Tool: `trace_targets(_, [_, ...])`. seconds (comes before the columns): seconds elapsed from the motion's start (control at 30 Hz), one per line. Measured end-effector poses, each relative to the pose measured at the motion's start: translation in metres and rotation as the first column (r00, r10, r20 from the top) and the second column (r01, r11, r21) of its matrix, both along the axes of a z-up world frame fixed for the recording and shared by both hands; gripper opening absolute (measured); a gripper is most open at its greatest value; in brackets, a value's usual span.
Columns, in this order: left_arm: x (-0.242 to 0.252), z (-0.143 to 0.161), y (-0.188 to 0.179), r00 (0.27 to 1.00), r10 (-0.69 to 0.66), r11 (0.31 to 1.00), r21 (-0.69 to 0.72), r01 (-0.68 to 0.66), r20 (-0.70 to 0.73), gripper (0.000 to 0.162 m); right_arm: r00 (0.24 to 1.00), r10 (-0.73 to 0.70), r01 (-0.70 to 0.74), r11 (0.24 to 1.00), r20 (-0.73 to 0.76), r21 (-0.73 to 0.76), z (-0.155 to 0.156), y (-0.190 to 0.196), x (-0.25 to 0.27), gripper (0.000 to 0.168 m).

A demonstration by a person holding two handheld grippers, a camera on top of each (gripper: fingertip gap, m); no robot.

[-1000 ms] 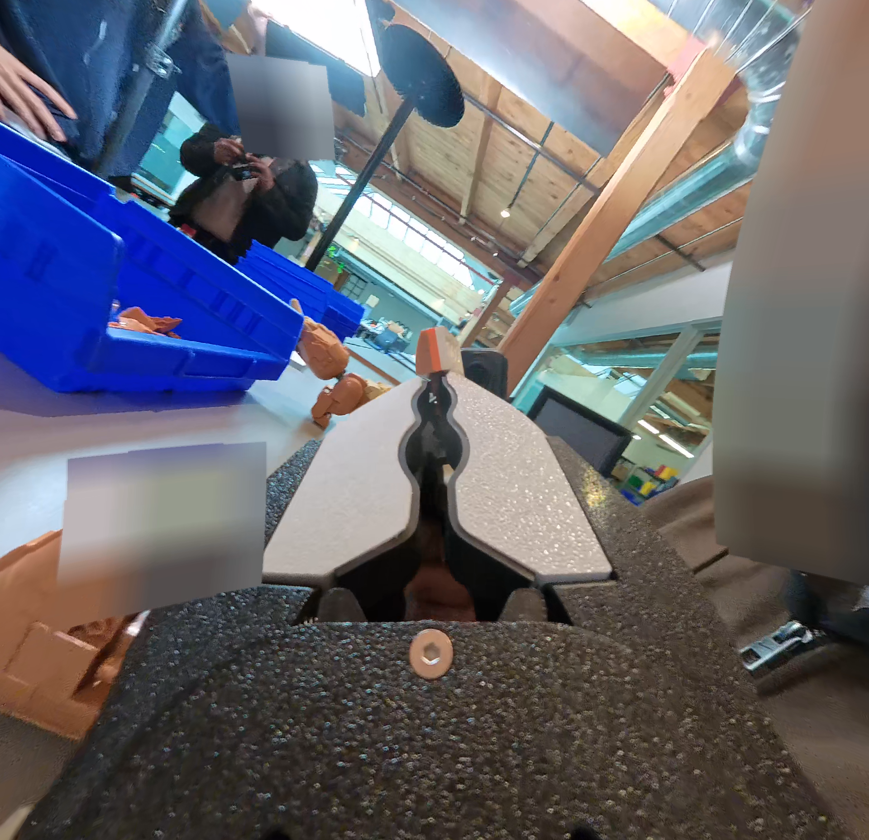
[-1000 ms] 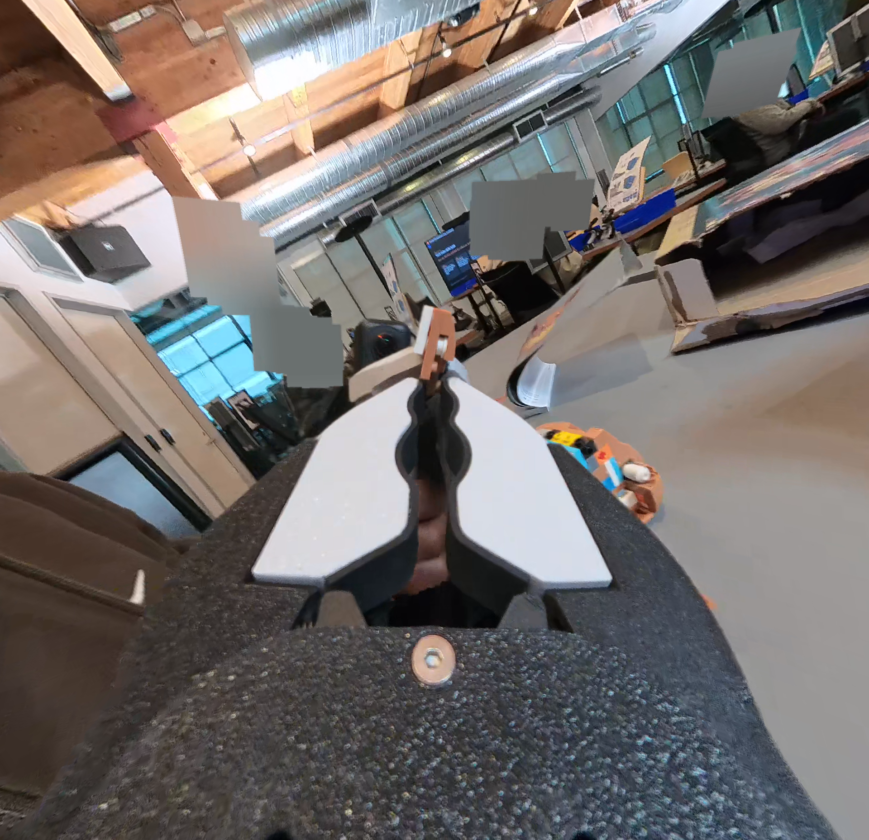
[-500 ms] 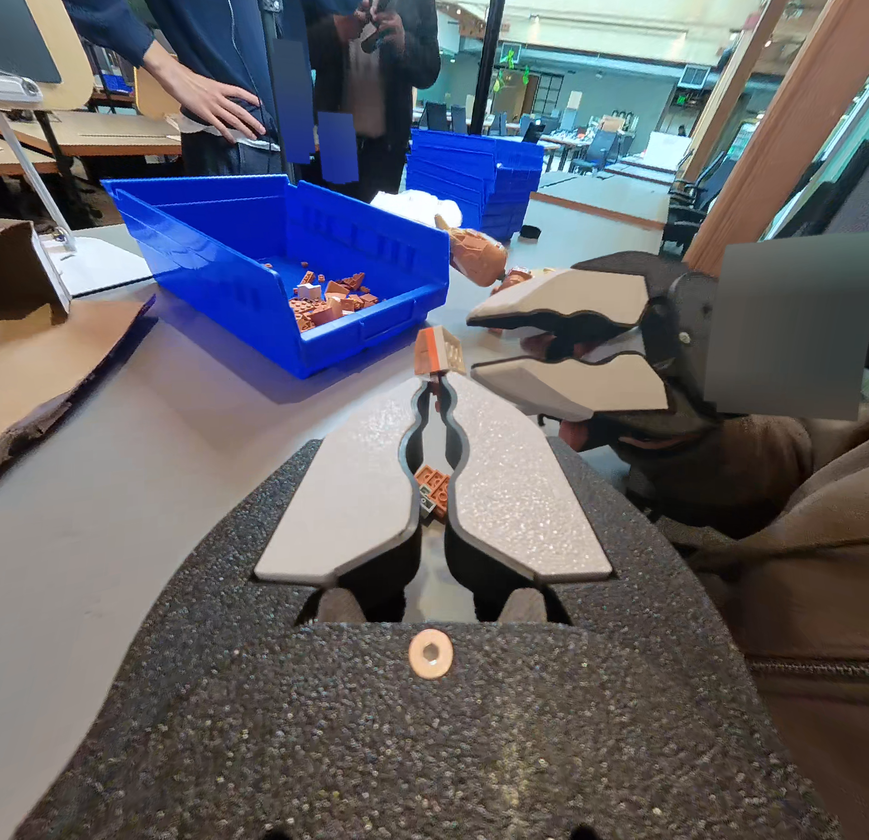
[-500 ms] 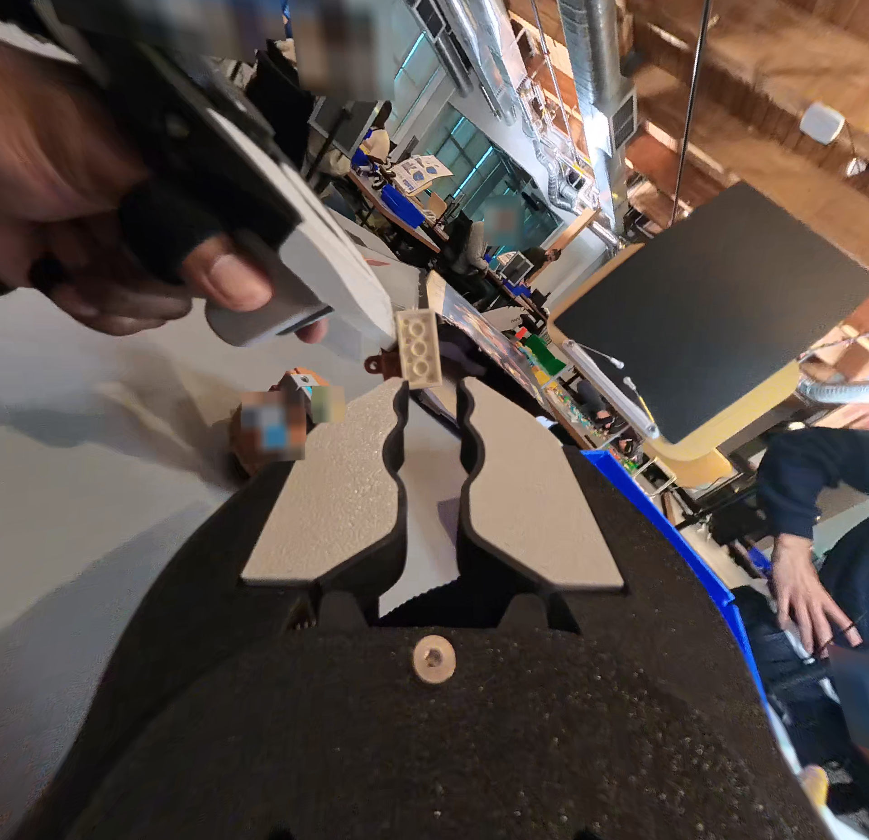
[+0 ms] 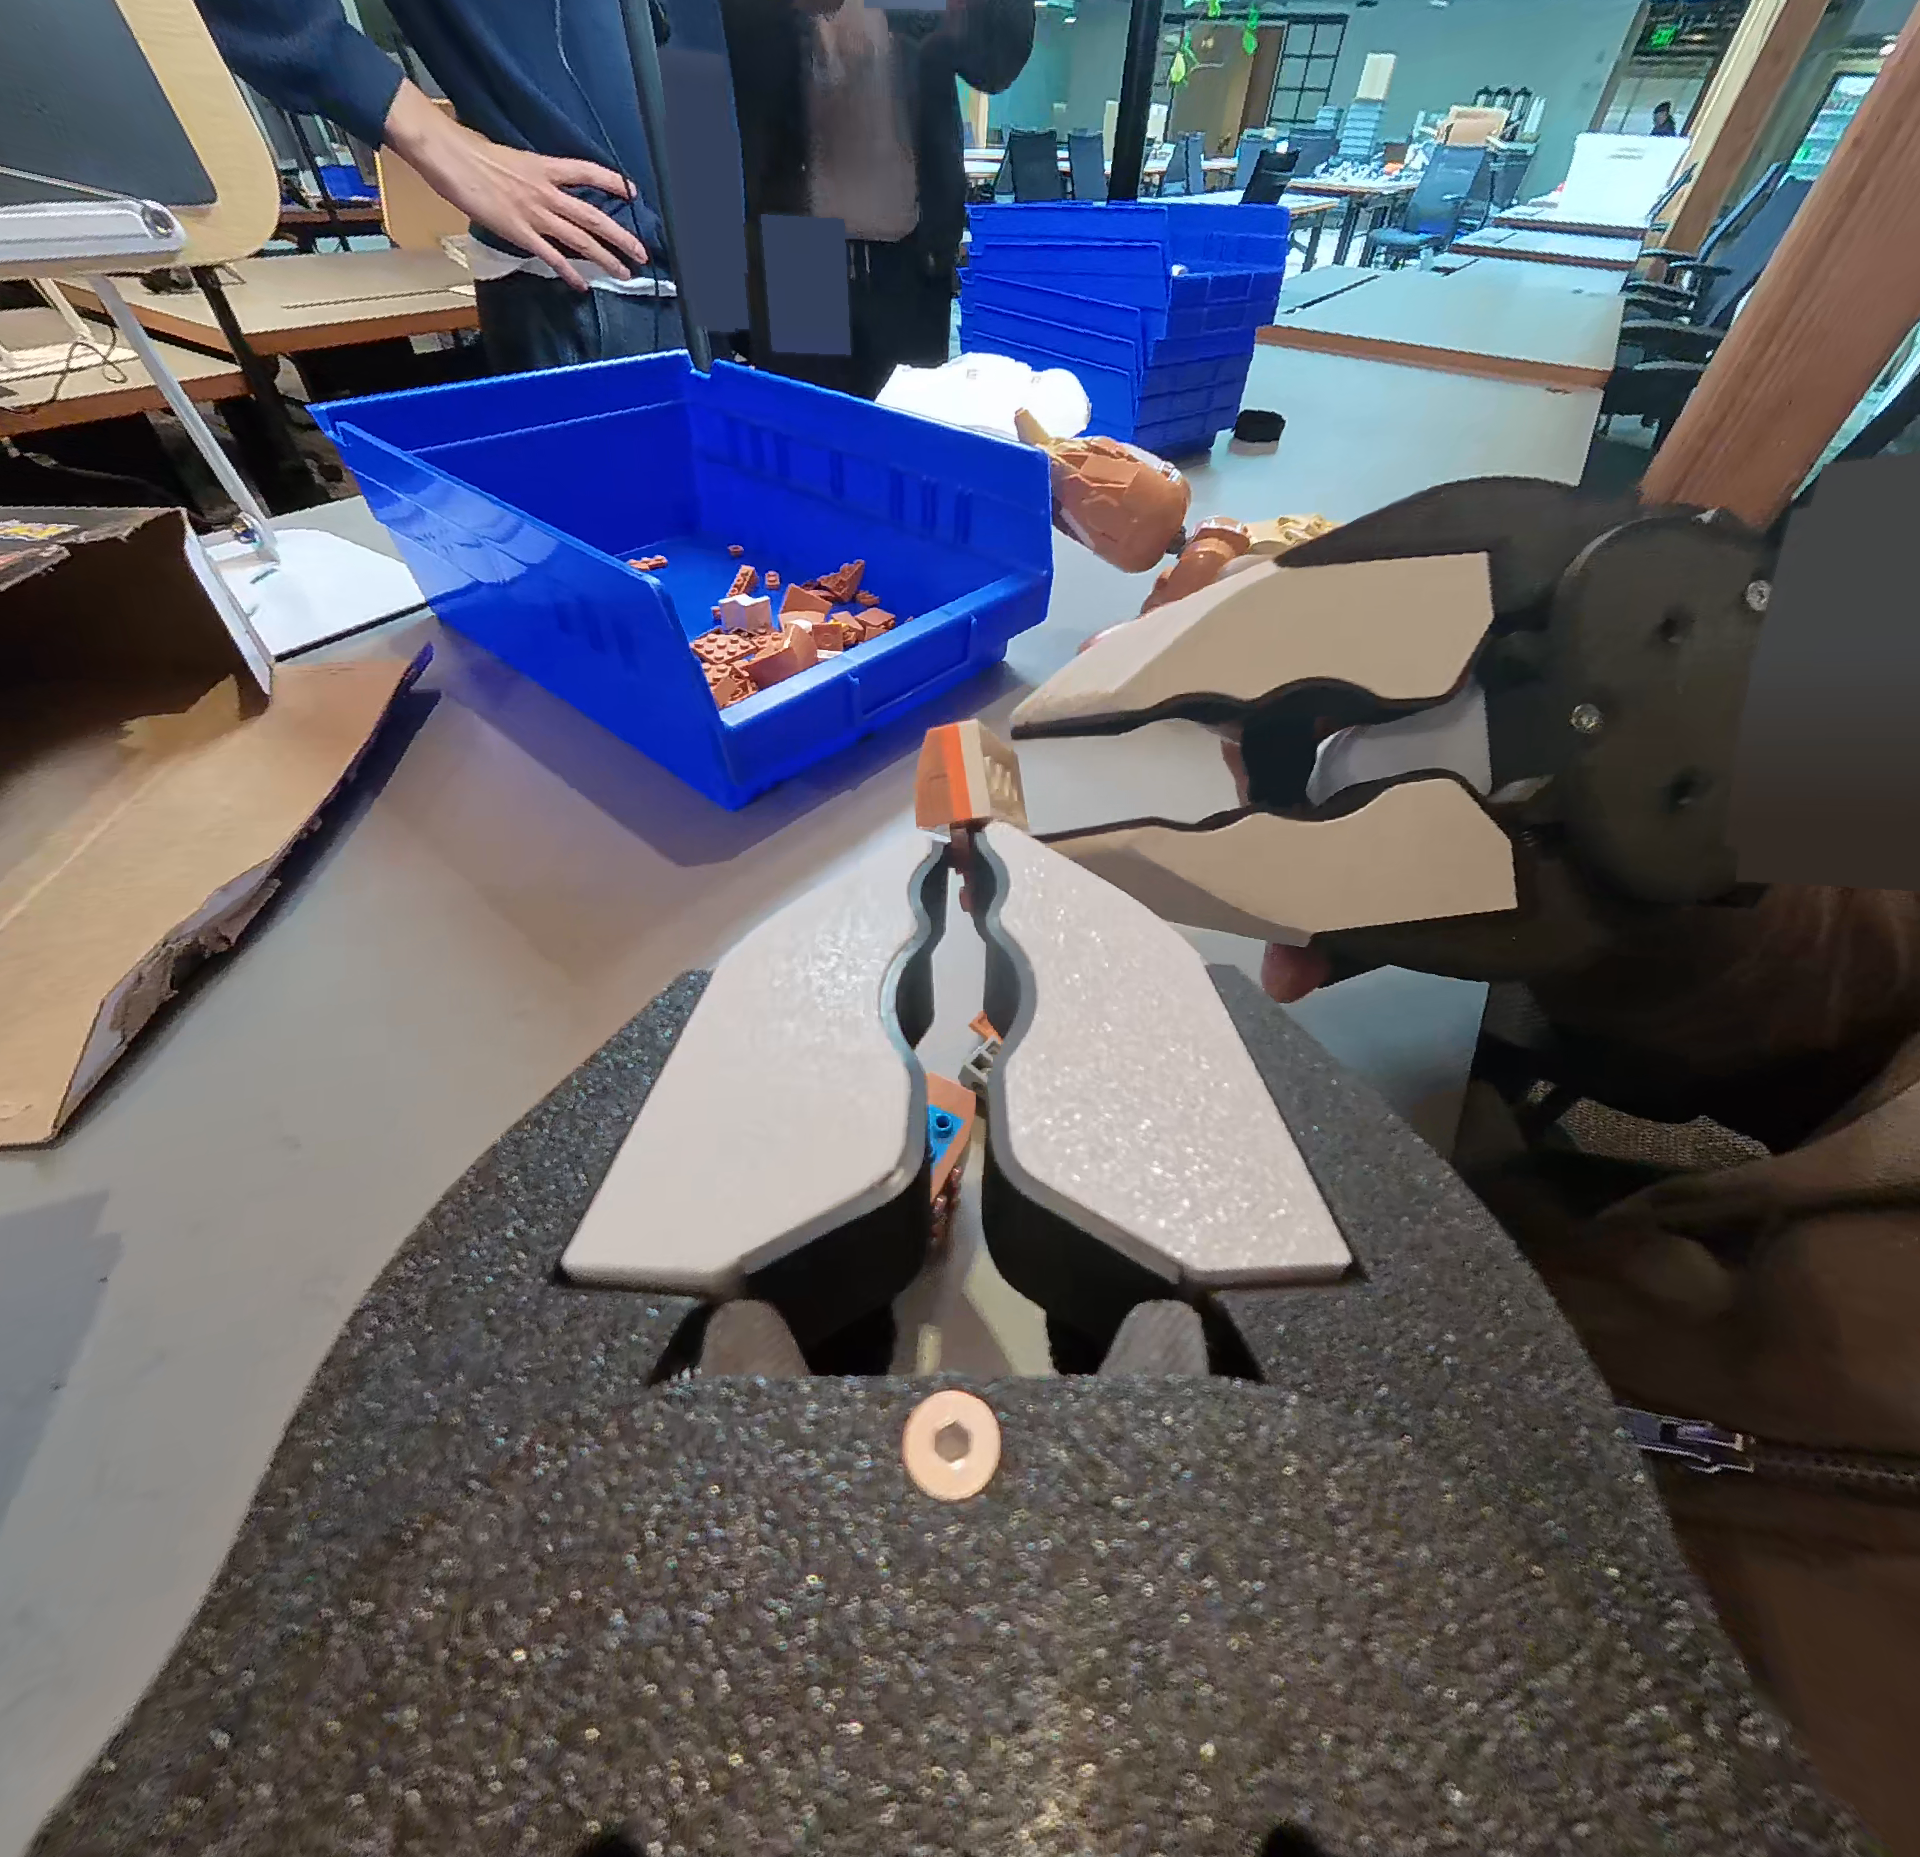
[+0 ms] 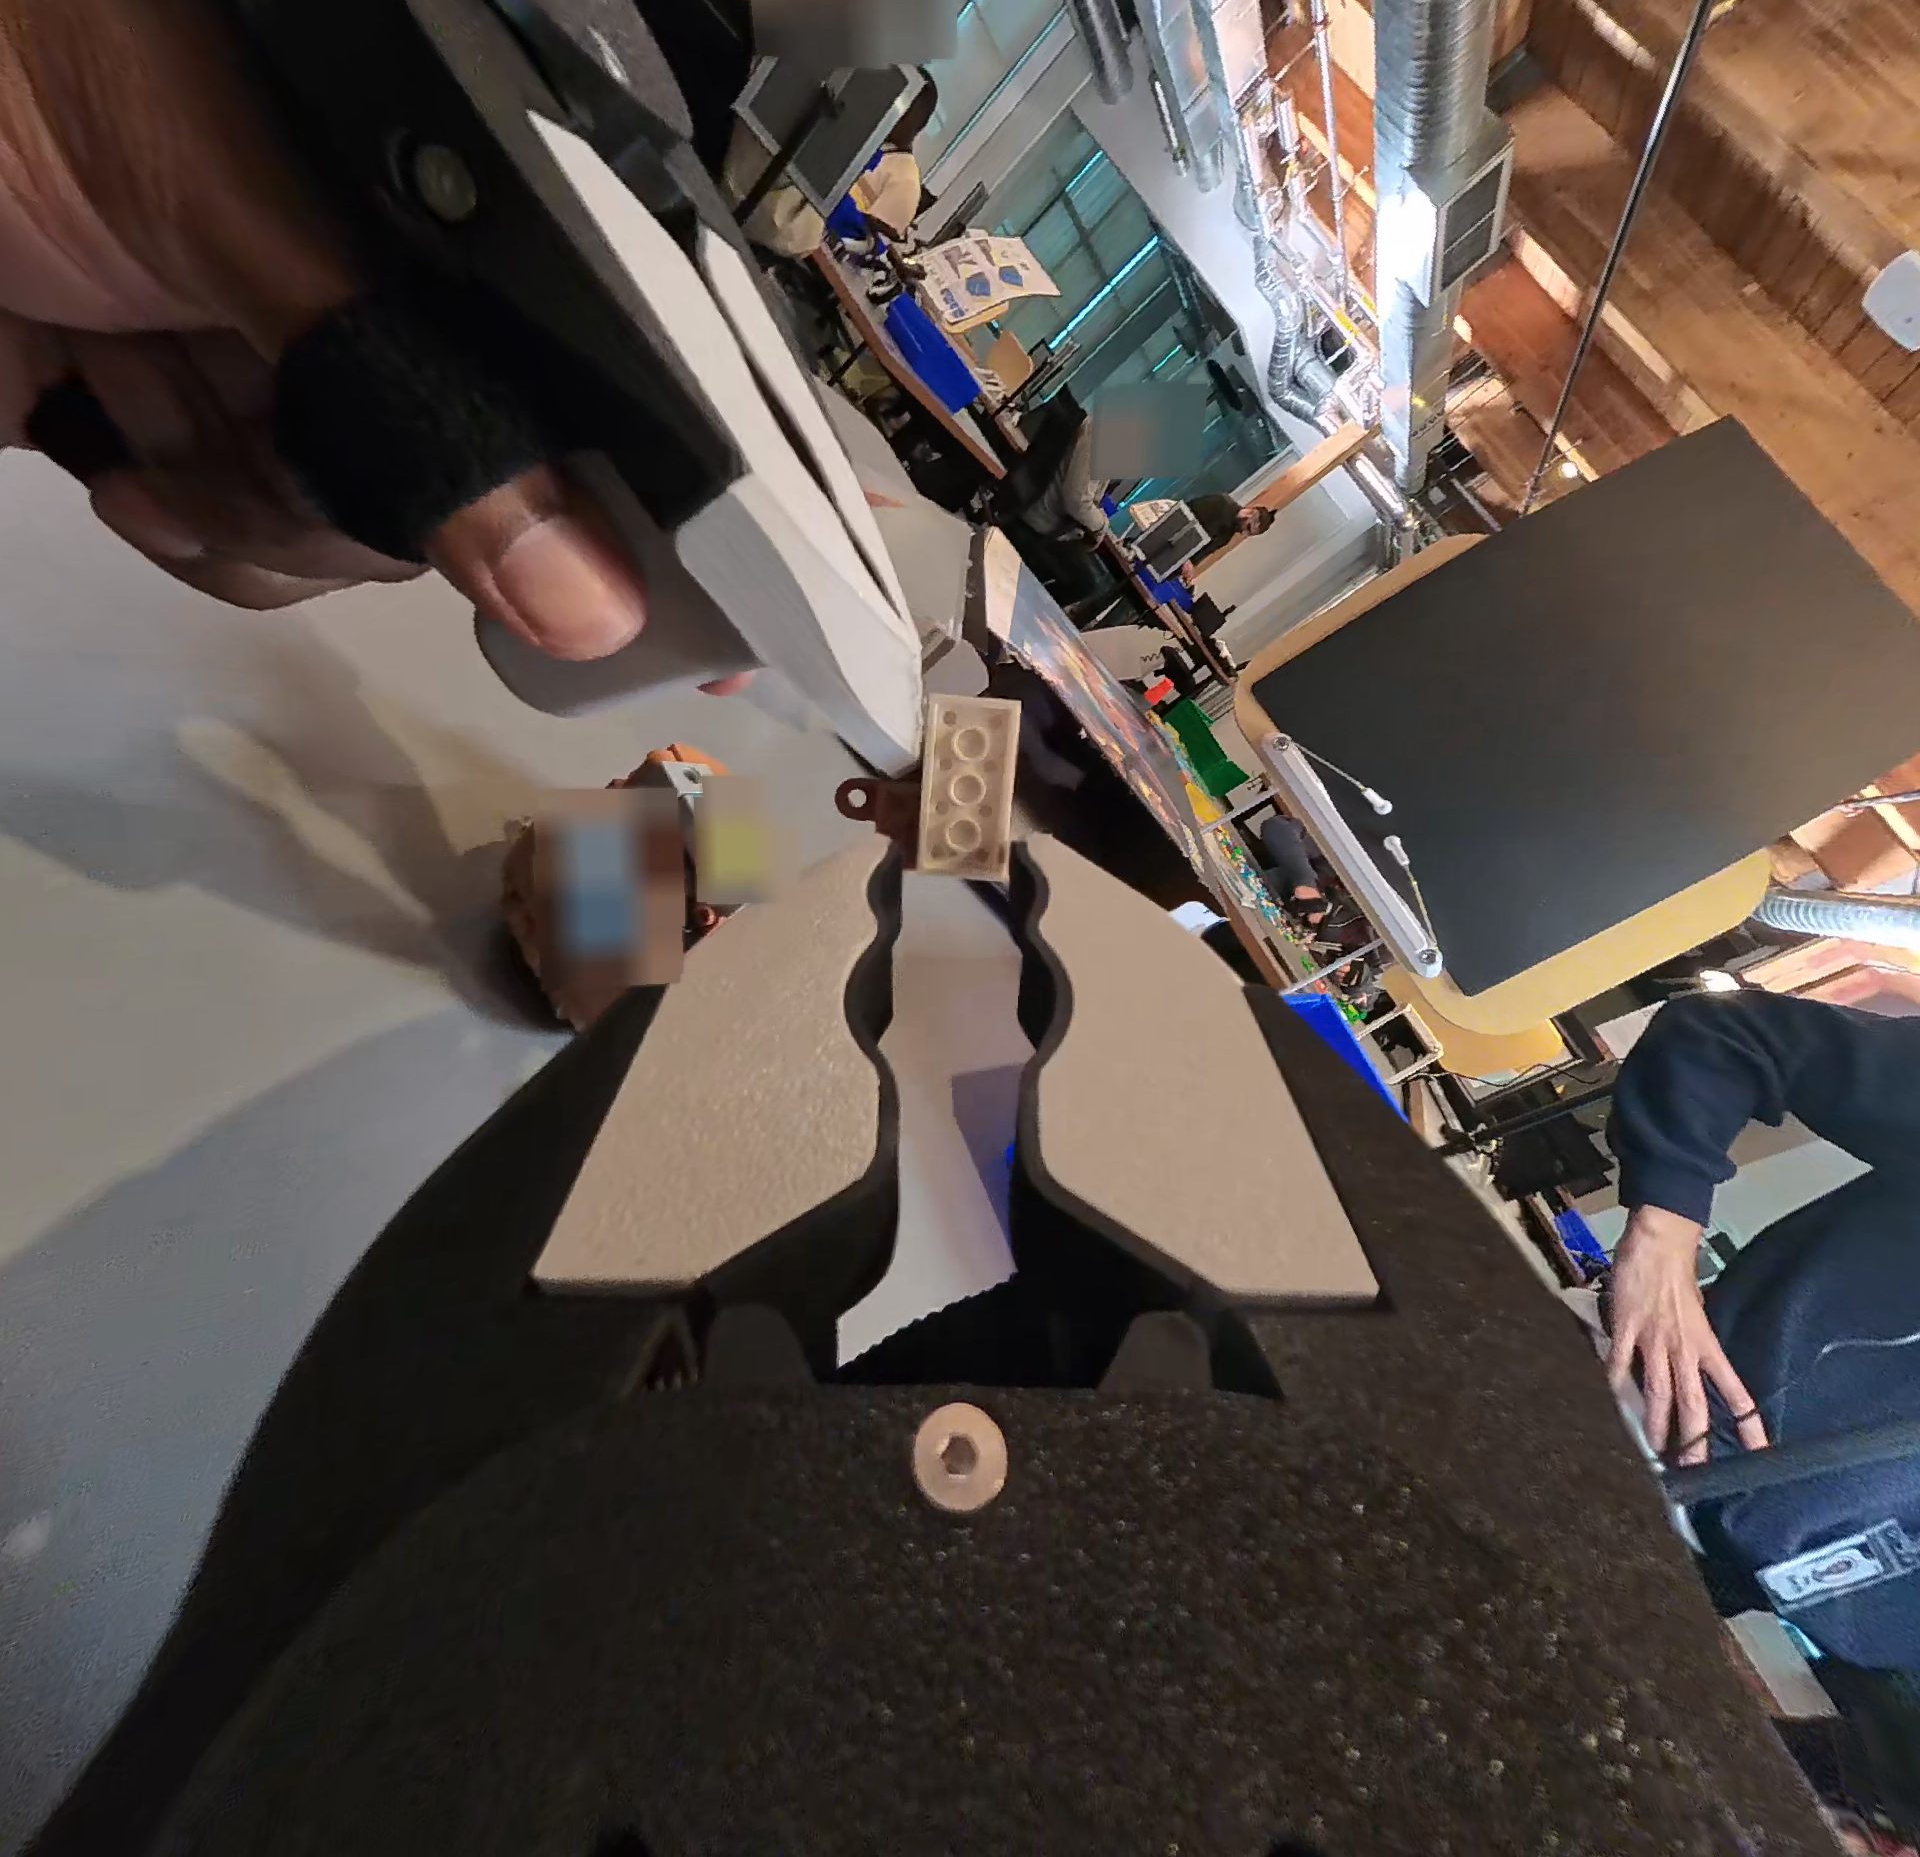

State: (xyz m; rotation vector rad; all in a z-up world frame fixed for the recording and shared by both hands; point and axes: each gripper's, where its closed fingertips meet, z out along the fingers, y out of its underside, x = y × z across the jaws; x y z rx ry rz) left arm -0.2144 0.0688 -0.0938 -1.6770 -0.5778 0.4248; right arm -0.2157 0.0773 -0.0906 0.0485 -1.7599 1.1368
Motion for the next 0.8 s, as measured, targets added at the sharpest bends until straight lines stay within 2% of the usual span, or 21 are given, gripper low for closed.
trace_targets(0.47, [0.0026, -0.0005, 0.0037, 0.999, -0.012, 0.998, -0.066, 0.01, -0.036, 0.004, 0.997, 0.015, -0.014, 1.0, 0.072, -0.02, -0.0025, 0.0009, -0.003, 0.015])
trace_targets(0.6, [0.0029, 0.0032, 0.0053, 0.999, -0.026, 0.999, -0.019, 0.025, -0.036, 0.006, 0.98, 0.057, -0.03, 0.989, 0.191, -0.143, -0.0015, 0.0022, -0.0044, 0.015])
trace_targets(0.8, [0.0026, 0.0011, 0.0085, 0.999, -0.03, 0.999, 0.036, 0.031, -0.016, 0.018, 0.915, 0.164, -0.018, 0.929, 0.368, -0.37, 0.0024, 0.0062, -0.0054, 0.015])
